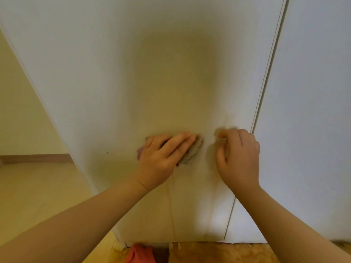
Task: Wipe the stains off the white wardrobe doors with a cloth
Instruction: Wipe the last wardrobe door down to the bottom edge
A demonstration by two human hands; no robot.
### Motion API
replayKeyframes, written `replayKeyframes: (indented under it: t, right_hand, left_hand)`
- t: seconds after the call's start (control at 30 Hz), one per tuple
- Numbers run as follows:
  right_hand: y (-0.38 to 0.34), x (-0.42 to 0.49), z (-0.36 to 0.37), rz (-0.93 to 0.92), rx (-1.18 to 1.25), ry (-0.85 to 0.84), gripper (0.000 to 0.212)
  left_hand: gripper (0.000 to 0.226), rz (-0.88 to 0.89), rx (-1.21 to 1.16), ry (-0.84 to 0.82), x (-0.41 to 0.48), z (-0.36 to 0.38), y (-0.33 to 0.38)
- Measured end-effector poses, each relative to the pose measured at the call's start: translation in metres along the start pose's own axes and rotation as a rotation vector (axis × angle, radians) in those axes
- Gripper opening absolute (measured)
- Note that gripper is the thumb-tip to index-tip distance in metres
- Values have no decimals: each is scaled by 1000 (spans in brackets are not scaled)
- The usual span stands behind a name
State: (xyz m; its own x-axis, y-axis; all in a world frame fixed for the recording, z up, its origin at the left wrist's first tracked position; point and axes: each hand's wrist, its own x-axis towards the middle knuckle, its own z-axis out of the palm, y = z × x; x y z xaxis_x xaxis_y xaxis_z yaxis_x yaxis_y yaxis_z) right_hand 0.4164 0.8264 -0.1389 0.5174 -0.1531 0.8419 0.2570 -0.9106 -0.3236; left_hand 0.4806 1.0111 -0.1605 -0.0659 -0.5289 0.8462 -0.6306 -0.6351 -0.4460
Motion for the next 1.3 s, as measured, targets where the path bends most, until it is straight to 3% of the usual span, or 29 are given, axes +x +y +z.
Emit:
replayKeyframes:
  t: [0.13,0.2,0.43,0.53,0.67,1.0,1.3]
  right_hand:
    - [5,-11,16,2,46,53,20]
    - [14,-25,22,-22,43,52,19]
    - [22,-55,17,84,1,-72,21]
    - [18,-39,8,74,-24,-92,24]
    - [13,-27,9,64,-19,-98,29]
    - [6,-40,11,108,-179,-105,26]
    - [11,-41,15,106,-134,-112,30]
  left_hand:
    - [34,247,-20,-183,-71,23,26]
    - [32,200,-53,-192,-89,28,40]
    - [16,-117,-120,136,-34,25,44]
    - [18,-207,-117,134,-24,25,49]
    - [23,-222,-53,121,-22,33,49]
    - [12,-152,33,217,-19,44,47]
    - [14,-147,48,91,-22,42,48]
